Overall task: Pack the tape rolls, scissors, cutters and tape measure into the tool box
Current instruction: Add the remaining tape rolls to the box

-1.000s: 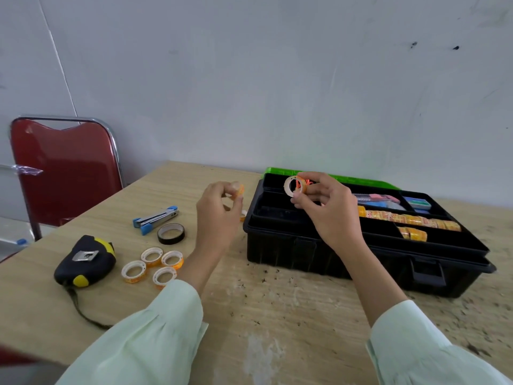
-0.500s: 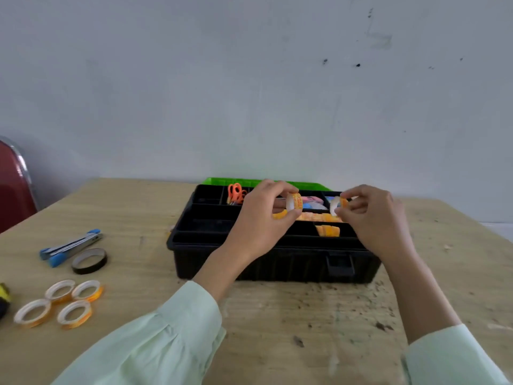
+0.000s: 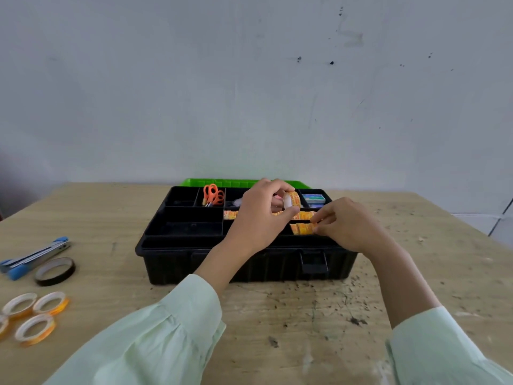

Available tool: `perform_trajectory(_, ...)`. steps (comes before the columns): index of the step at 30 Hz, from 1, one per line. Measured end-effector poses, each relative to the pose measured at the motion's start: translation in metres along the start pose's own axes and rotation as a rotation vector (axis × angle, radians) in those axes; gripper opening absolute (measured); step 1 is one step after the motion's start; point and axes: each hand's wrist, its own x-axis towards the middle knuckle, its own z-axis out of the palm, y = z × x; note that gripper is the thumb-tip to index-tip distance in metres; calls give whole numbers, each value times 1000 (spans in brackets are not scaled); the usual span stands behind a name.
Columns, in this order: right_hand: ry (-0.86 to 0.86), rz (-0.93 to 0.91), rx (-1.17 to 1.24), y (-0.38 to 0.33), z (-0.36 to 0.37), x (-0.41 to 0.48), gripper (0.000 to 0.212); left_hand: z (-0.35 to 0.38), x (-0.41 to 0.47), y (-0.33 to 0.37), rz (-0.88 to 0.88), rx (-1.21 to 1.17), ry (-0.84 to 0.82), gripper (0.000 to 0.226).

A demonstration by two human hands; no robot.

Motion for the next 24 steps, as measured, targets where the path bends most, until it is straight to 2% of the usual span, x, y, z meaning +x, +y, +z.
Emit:
perform_trajectory(5,47,-12,78,5,3,1,12,6,3,-1,-12,11,-36,29)
perform_trajectory(8,101,-36,169,12,1,2,17,16,4,-1,-14,41,-90,30)
perform_trajectory(12,88,-39,406,17,3,2,10,31,7,0,-11,60,-97,30)
perform_trajectory(16,59,38,603,20,0,6,25,44,9,1,-30,30,-94,20)
perform_trajectory(19,22,-5,537,19,-2,4,42,48,9,0,-24,35,-97,21)
perform_trajectory(21,54,-28,474,18,1,2,36,48,8,0,-11,35,-101,28)
perform_trajectory(24,87,-7,503,20,2,5,30,48,6,-6,-12,118,-119,40)
